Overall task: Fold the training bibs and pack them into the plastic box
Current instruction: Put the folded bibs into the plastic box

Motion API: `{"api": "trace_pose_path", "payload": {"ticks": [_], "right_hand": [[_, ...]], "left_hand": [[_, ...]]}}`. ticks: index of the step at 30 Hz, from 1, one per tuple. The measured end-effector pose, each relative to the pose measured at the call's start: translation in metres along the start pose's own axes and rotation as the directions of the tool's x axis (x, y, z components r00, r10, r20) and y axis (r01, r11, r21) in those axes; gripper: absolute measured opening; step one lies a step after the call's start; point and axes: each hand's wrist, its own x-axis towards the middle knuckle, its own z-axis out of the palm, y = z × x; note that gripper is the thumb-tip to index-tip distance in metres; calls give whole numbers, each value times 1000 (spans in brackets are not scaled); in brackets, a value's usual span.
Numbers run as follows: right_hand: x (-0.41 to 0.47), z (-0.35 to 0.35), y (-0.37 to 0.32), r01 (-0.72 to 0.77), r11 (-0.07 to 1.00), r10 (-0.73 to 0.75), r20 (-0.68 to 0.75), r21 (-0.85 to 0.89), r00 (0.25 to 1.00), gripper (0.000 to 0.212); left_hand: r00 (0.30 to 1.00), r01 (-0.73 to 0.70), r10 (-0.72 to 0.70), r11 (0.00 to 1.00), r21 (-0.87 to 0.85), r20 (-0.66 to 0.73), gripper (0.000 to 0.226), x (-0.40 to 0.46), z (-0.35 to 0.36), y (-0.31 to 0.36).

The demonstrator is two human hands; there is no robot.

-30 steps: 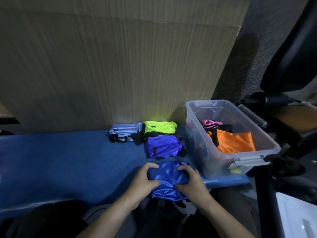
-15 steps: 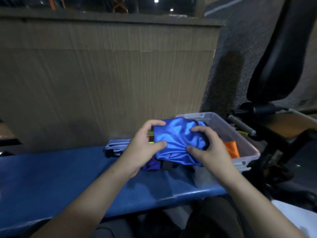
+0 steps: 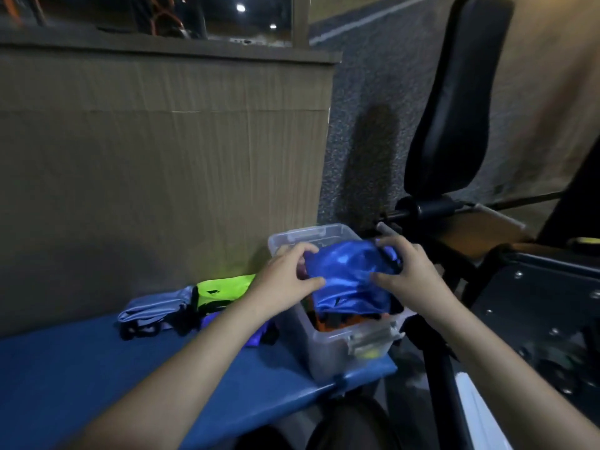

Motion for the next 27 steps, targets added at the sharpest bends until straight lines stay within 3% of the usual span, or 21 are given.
{"api": "trace_pose_path", "payload": {"ticks": [4, 10, 19, 27], "right_hand": [[-10, 9, 12, -59, 997, 59, -5, -48, 998, 47], [-21, 33, -27, 84, 993, -86, 15, 84, 996, 43], [-48, 110, -94, 224, 948, -254, 115, 225, 960, 37], [-39, 224, -61, 88, 982, -126, 235, 166, 964, 30]], "left_hand": [[999, 54, -54, 996, 66, -2, 39, -13, -3, -22], [996, 54, -54, 999, -5, -68, 34, -41, -21, -38], [964, 154, -175, 981, -119, -198, 18, -96, -71, -95], [901, 314, -358, 928, -202, -244, 25, -123, -79, -178]]}}
